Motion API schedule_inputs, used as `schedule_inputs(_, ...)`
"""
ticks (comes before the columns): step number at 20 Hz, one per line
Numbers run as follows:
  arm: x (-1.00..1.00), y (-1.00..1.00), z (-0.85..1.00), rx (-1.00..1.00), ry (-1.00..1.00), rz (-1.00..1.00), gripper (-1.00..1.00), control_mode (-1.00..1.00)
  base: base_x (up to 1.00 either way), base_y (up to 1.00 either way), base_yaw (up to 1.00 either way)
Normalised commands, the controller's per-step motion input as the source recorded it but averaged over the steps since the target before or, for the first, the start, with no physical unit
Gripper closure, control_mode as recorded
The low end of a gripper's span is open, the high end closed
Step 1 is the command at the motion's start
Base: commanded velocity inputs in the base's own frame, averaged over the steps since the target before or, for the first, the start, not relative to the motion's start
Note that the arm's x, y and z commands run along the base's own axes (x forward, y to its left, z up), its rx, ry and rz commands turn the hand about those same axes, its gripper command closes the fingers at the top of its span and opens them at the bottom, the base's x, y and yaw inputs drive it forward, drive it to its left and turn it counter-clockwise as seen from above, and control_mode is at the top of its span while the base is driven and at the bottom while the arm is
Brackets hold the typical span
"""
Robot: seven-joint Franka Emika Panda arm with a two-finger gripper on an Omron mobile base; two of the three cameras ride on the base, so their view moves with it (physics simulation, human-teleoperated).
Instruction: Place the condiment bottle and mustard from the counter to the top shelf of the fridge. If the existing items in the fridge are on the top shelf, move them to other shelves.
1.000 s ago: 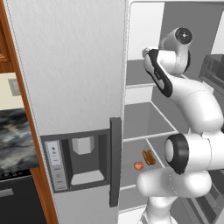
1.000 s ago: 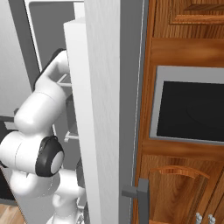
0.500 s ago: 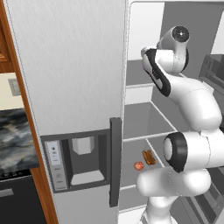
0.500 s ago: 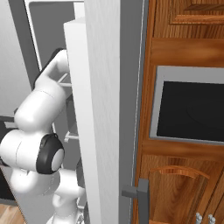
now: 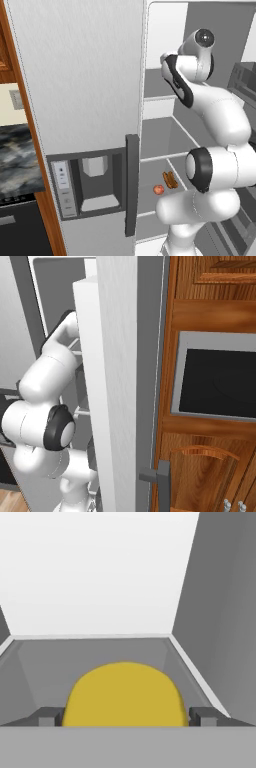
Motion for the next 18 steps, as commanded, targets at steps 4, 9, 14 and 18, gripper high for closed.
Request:
schedule_inputs(4, 0.12, 0.0, 0.0, 0.0, 0.0, 0.0, -1.0, -1.0, 0.0, 0.0, 0.0)
schedule_inputs(9, 0.13, 0.0, 0.0, 0.0, 0.0, 0.0, -1.0, -1.0, 0.0, 0.0, 0.0)
schedule_inputs(14, 0.2, 0.0, 0.0, 0.0, 0.0, 0.0, -1.0, -1.0, 0.0, 0.0, 0.0)
schedule_inputs(18, 0.17, 0.0, 0.0, 0.0, 0.0, 0.0, -1.0, -1.0, 0.0, 0.0, 0.0)
